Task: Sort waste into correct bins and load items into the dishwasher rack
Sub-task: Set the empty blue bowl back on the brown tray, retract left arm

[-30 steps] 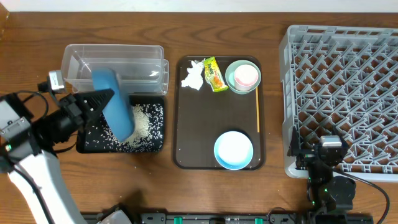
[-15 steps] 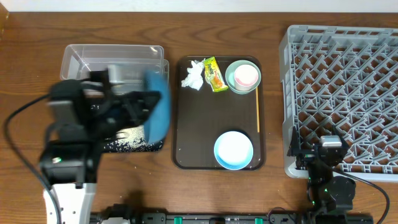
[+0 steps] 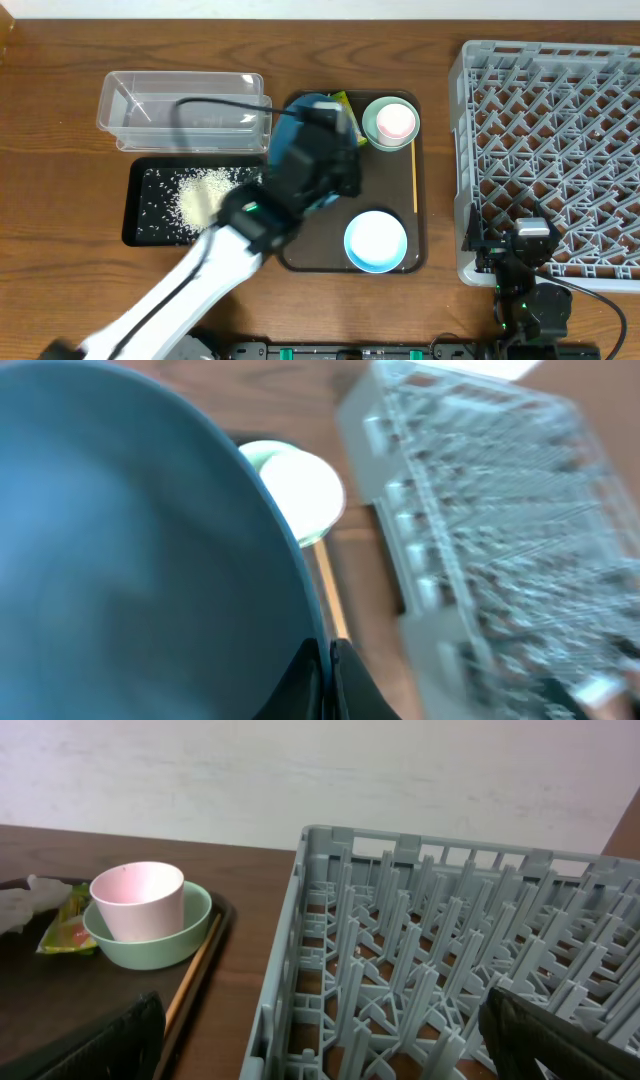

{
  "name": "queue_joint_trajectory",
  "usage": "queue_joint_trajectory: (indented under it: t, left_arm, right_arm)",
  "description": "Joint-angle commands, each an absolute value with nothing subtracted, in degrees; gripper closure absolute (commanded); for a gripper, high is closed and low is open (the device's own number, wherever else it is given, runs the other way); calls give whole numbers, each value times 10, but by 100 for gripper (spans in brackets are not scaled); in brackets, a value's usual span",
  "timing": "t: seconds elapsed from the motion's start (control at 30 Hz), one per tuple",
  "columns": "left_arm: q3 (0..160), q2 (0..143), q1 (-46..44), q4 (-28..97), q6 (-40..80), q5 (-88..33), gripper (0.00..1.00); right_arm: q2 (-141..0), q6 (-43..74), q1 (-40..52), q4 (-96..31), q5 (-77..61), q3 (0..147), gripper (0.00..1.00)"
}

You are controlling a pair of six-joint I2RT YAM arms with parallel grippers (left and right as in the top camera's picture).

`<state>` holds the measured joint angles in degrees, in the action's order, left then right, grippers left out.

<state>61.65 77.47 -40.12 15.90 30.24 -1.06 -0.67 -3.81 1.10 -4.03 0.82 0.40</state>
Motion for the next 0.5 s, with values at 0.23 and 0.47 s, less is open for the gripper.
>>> queue_joint_trajectory:
  t: [0.23, 0.47]
  left_arm:
    - [629, 933, -430, 86, 303, 76, 93]
    - [629, 955, -432, 107, 308, 65, 93]
  right_arm:
    - [-3, -44, 14, -43, 4, 3, 1]
    - [-3, -44, 14, -43, 4, 3, 1]
